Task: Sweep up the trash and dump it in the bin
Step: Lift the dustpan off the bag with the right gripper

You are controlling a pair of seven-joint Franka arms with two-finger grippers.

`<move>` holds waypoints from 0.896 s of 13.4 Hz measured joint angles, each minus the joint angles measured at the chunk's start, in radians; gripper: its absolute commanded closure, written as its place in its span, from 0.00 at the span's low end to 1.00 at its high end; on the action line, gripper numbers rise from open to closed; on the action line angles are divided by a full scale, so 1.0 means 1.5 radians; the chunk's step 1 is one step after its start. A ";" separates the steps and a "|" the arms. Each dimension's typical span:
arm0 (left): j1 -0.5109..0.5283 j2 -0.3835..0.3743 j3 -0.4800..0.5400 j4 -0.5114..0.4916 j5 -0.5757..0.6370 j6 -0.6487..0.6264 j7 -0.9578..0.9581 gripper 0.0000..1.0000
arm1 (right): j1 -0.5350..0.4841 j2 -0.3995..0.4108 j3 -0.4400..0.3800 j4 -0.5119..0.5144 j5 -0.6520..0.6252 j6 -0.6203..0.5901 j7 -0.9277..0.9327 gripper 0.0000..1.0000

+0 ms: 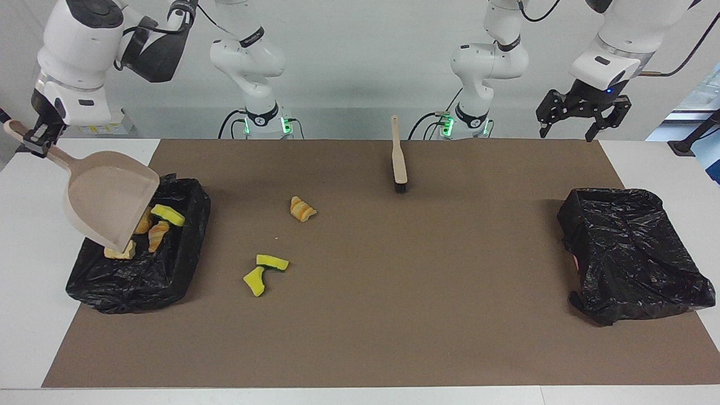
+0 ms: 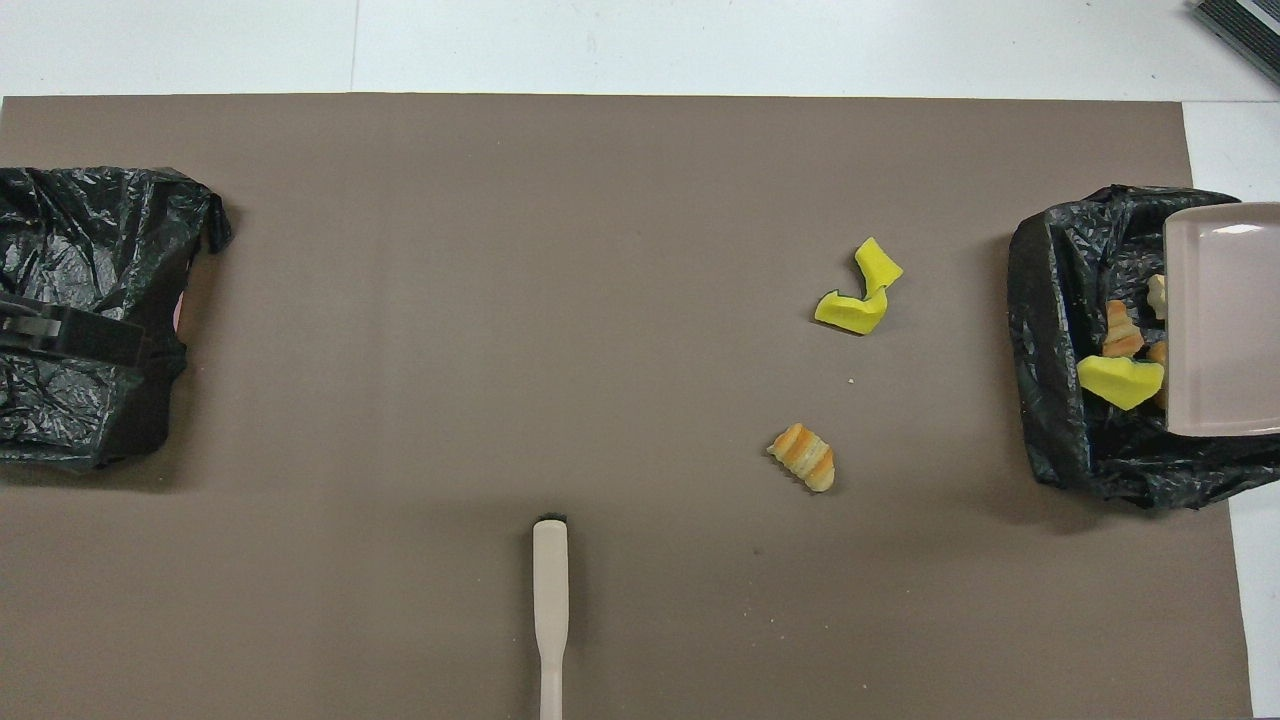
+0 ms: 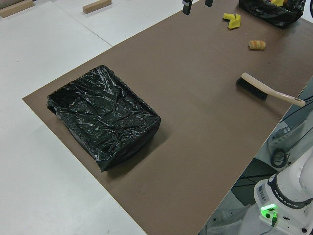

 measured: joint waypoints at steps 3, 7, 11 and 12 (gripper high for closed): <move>0.000 0.000 0.000 0.000 0.000 0.000 0.000 0.00 | 0.000 0.000 0.000 0.010 0.092 -0.011 0.012 1.00; 0.000 0.000 0.000 0.000 0.000 0.000 0.000 0.00 | 0.011 -0.001 0.011 0.013 0.196 -0.095 0.174 1.00; 0.000 0.000 0.000 0.000 0.000 0.000 0.000 0.00 | 0.085 -0.009 0.031 0.013 0.257 -0.178 0.481 1.00; 0.000 0.000 0.000 0.000 0.000 0.000 0.000 0.00 | 0.102 -0.011 0.032 0.014 0.280 -0.189 0.545 1.00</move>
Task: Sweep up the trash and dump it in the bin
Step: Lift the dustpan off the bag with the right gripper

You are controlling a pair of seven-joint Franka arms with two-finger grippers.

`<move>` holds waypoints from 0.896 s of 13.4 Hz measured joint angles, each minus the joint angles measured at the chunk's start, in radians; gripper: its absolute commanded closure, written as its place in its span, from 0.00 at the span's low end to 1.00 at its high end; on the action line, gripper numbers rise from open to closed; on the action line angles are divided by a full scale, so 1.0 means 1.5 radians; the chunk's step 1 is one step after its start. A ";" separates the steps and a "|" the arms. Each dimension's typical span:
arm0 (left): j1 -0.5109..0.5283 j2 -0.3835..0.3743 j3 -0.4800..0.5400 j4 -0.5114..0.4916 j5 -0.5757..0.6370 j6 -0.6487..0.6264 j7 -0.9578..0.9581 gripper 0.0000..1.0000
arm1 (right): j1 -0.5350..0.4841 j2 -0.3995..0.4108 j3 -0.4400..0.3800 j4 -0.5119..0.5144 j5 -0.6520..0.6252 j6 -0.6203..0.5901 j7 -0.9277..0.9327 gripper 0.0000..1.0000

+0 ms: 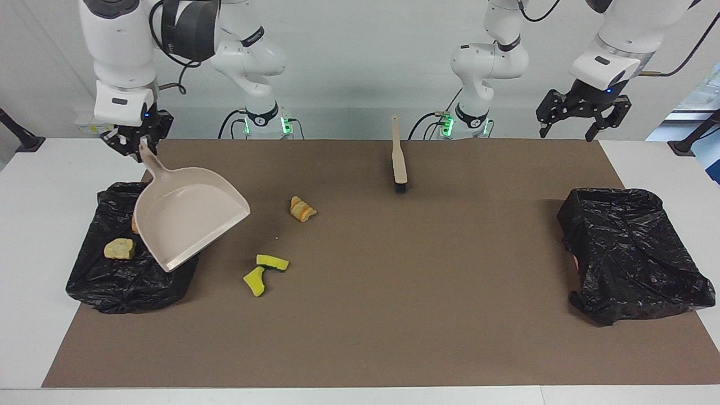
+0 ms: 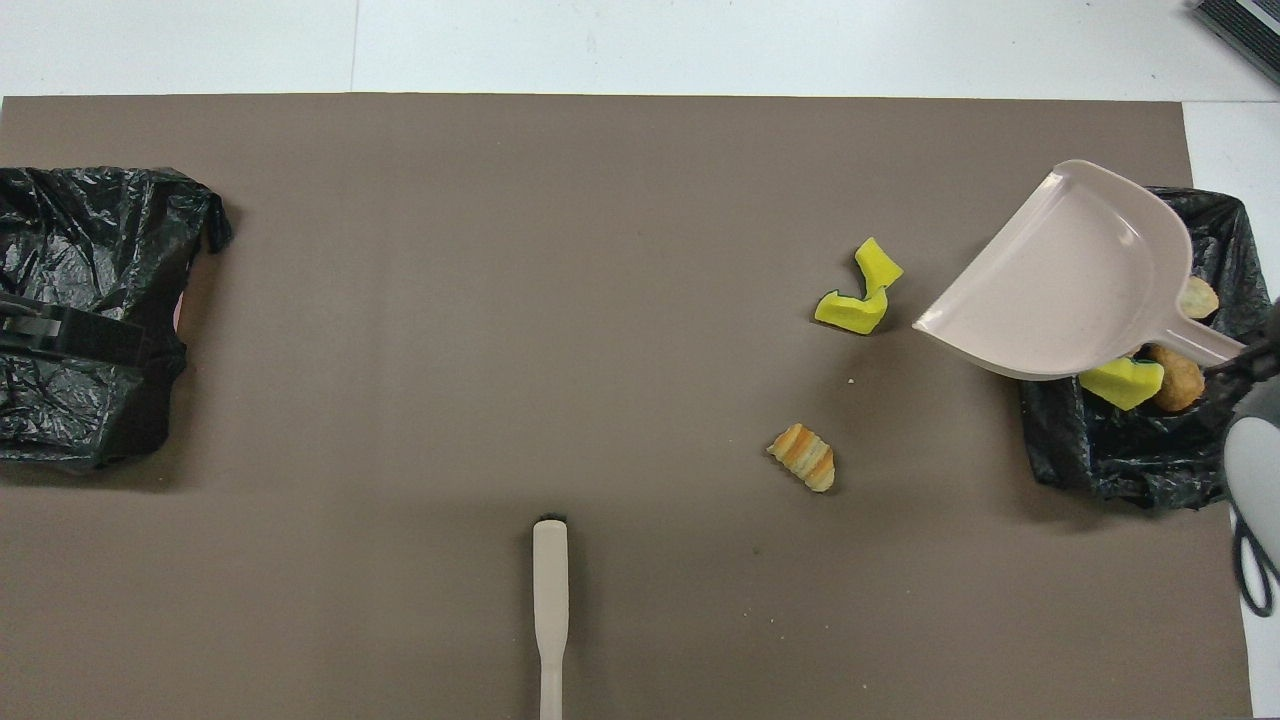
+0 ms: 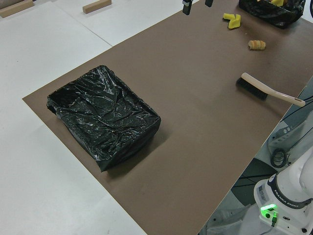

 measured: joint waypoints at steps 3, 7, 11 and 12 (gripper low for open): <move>0.000 0.000 0.000 0.000 0.000 0.000 0.000 0.00 | 0.037 0.000 0.001 -0.004 0.080 -0.010 0.169 1.00; 0.000 0.000 0.000 0.000 0.000 0.000 0.000 0.00 | 0.112 0.021 0.002 -0.015 0.161 0.005 0.407 1.00; 0.000 0.000 0.000 0.000 0.000 0.000 0.000 0.00 | 0.211 0.088 0.002 -0.021 0.193 0.102 0.588 1.00; 0.000 0.000 0.000 0.000 0.000 0.000 0.000 0.00 | 0.235 0.110 0.002 -0.022 0.204 0.130 0.623 1.00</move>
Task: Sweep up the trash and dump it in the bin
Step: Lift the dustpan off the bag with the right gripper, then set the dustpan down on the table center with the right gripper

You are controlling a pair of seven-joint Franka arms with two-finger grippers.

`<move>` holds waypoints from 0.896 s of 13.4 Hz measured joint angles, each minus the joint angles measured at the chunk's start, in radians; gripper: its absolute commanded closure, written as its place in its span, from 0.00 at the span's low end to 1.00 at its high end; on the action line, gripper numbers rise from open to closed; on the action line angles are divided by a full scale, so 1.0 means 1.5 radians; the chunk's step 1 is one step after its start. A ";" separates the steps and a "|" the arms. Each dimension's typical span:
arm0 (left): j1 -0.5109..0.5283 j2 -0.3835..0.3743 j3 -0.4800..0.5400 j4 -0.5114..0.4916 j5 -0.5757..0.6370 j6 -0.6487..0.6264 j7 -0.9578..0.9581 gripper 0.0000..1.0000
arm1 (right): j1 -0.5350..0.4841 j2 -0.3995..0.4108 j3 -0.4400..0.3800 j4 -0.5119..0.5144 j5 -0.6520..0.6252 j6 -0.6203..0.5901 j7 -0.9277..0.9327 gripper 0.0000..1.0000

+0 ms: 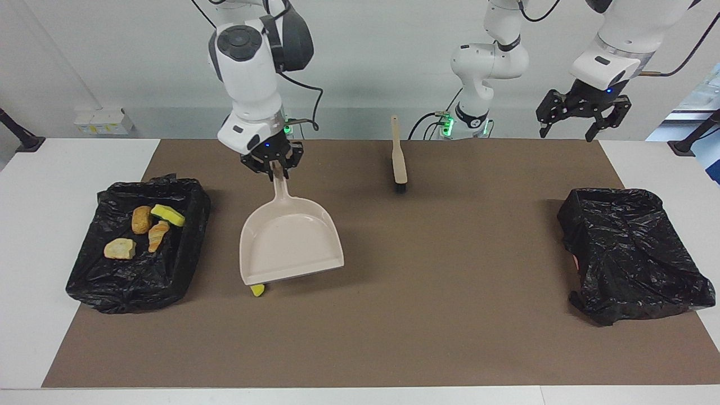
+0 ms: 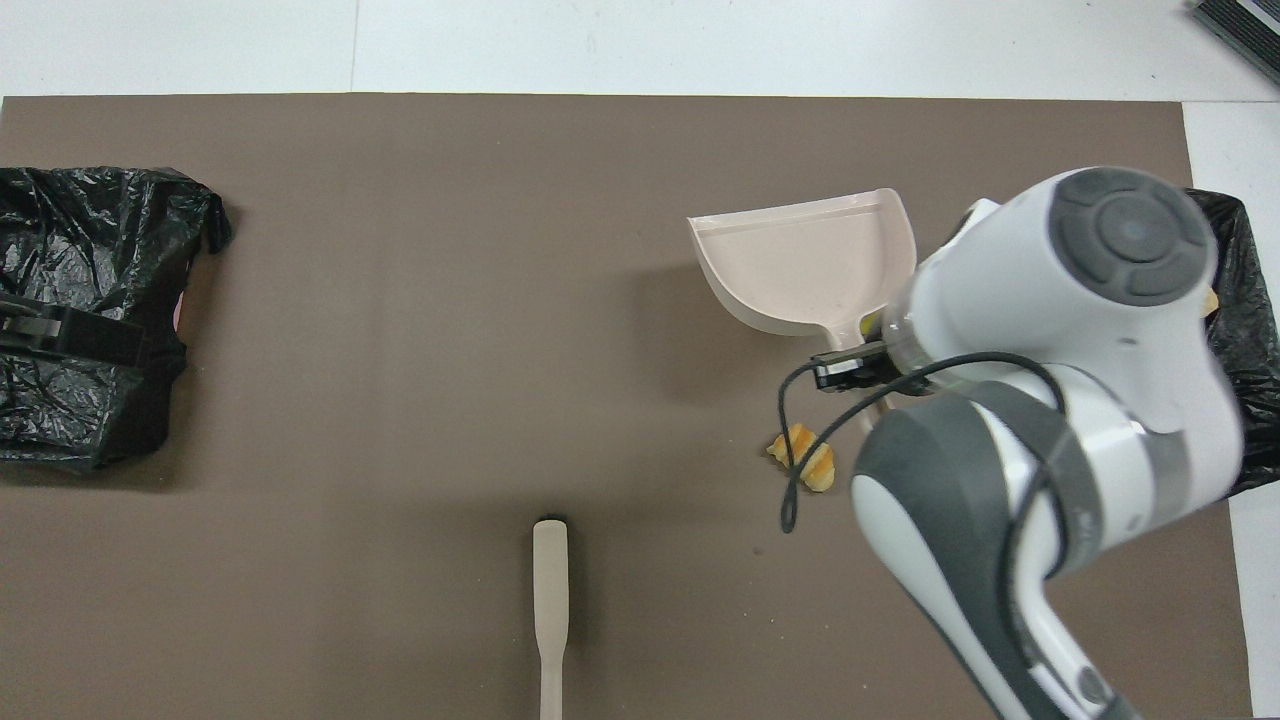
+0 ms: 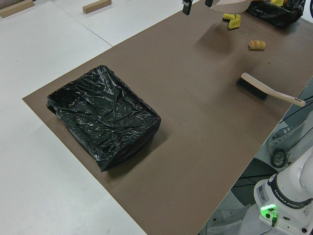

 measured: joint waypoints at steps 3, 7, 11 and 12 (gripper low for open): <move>0.000 0.000 0.000 0.000 0.000 0.000 0.000 0.00 | 0.071 0.059 0.000 0.007 0.005 0.066 0.095 1.00; 0.000 0.000 0.000 0.000 0.000 0.000 0.000 0.00 | 0.156 0.152 -0.002 0.064 0.004 0.096 0.223 1.00; 0.000 0.000 0.000 0.000 0.000 0.000 0.000 0.00 | 0.208 0.257 -0.004 0.137 -0.015 0.158 0.309 1.00; 0.000 0.000 0.000 0.000 0.000 0.000 0.000 0.00 | 0.213 0.274 -0.005 0.152 -0.017 0.163 0.314 0.46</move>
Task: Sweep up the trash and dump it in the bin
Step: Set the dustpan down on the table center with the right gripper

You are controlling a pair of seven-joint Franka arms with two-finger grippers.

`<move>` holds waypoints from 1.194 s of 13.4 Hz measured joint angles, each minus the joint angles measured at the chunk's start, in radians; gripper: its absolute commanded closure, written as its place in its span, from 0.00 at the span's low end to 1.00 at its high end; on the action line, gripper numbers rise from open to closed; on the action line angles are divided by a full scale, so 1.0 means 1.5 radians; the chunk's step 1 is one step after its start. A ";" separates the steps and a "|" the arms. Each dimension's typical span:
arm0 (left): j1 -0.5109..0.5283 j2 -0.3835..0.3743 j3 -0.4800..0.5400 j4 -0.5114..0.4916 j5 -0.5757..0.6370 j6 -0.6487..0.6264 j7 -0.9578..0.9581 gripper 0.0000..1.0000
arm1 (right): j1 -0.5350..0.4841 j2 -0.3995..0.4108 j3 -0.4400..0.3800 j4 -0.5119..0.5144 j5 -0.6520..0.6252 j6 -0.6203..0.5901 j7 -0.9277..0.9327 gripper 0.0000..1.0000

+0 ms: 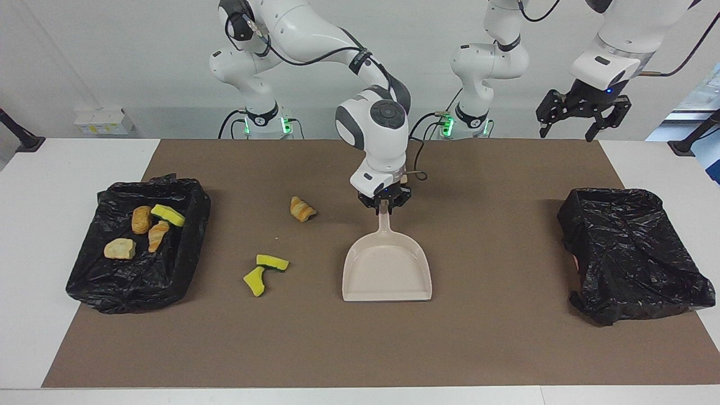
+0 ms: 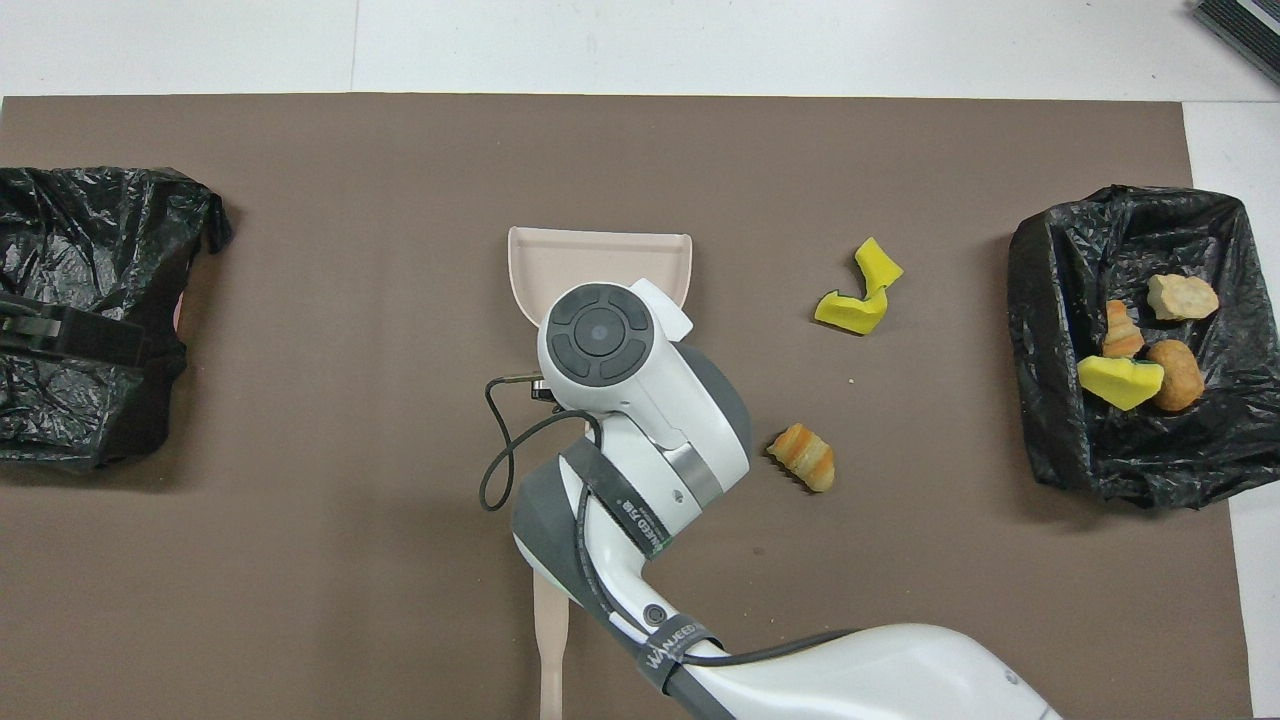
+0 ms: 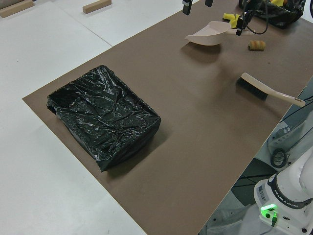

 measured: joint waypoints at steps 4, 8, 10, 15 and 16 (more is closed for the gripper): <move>0.000 0.000 0.000 0.000 0.000 0.000 0.000 0.00 | 0.001 0.012 -0.001 0.023 -0.034 0.000 0.000 0.00; 0.000 0.000 0.000 0.000 0.000 0.000 0.000 0.00 | 0.011 -0.002 0.000 0.026 -0.051 -0.009 0.000 0.00; 0.000 0.000 0.000 0.000 0.000 0.000 0.000 0.00 | 0.011 -0.026 0.000 0.017 -0.049 -0.031 0.000 0.00; 0.000 0.000 -0.004 0.000 0.000 -0.003 0.000 0.00 | 0.039 -0.137 0.003 -0.092 -0.013 -0.043 0.049 0.00; -0.001 -0.001 -0.009 0.000 0.000 -0.006 0.000 0.00 | 0.055 -0.157 0.004 -0.117 -0.012 -0.043 0.072 0.00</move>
